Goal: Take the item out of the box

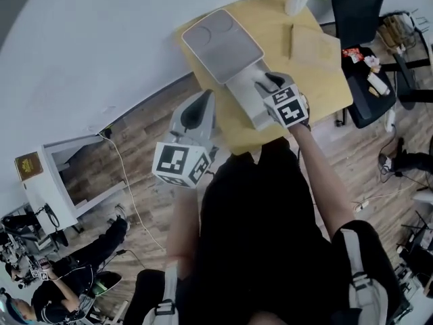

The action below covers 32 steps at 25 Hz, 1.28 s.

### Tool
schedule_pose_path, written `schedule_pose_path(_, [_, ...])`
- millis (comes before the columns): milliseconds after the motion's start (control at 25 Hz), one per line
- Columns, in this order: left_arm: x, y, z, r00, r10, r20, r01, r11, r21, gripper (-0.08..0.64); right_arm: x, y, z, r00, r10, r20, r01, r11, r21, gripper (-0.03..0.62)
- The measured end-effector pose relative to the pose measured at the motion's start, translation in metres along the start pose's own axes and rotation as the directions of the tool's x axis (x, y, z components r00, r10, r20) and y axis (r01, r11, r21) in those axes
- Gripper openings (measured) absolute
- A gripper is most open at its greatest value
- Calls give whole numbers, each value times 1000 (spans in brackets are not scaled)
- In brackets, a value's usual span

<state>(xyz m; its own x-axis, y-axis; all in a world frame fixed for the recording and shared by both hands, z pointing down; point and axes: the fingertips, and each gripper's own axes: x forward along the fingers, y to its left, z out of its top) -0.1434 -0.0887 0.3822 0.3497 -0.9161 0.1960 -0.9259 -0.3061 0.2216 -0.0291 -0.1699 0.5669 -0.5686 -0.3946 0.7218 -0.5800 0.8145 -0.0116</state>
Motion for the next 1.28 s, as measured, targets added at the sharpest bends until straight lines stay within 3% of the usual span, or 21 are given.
schedule_pose_path(240, [17, -14, 9, 996, -84, 1, 84, 996, 28, 3, -45, -9, 27, 989, -31, 141, 18, 995, 94, 164])
schedule_pose_path(560, [39, -41, 18, 983, -184, -1, 184, 981, 58, 3, -108, -22, 48, 949, -89, 302, 30, 980, 195, 160])
schedule_pose_path(1280, [62, -87, 36, 955, -295, 15, 293, 952, 90, 3, -225, -35, 93, 796, -180, 577, 34, 966, 255, 155])
